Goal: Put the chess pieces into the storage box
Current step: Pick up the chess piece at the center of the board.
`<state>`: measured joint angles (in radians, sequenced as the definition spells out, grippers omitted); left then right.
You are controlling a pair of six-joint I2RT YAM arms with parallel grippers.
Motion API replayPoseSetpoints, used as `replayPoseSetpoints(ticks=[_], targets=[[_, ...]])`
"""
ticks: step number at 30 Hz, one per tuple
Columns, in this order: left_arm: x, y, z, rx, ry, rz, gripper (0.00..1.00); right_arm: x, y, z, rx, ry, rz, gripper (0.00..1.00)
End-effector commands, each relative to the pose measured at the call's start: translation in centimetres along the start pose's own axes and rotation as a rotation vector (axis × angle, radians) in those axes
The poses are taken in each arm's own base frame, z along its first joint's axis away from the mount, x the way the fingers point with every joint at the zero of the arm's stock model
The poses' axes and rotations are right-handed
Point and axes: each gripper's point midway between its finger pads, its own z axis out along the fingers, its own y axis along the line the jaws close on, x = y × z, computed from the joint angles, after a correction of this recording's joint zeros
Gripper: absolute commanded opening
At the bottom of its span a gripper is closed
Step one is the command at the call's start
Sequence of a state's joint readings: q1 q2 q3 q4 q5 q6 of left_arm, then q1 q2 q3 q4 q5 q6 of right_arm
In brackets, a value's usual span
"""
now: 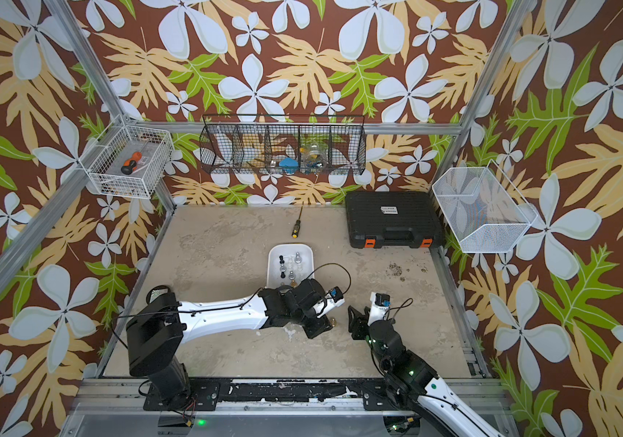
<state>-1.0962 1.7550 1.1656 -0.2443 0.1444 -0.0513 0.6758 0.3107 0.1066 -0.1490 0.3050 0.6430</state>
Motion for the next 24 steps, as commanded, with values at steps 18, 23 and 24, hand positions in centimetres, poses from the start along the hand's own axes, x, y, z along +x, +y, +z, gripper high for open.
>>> replayPoseSetpoints(ticks=[18, 23, 24], targets=[[-1.5, 1.7, 4.1, -0.040, -0.007, -0.009, 0.38, -1.0, 2.1, -1.1, -0.139, -0.051, -0.013, 0.59], [-1.4, 1.7, 4.9, -0.029, -0.001, -0.012, 0.36, -1.1, 2.1, -1.1, -0.139, -0.059, -0.009, 0.59], [-1.2, 1.7, 5.1, -0.027, 0.005, -0.014, 0.35, -1.1, 2.0, -1.1, -0.137, -0.058, -0.009, 0.59]])
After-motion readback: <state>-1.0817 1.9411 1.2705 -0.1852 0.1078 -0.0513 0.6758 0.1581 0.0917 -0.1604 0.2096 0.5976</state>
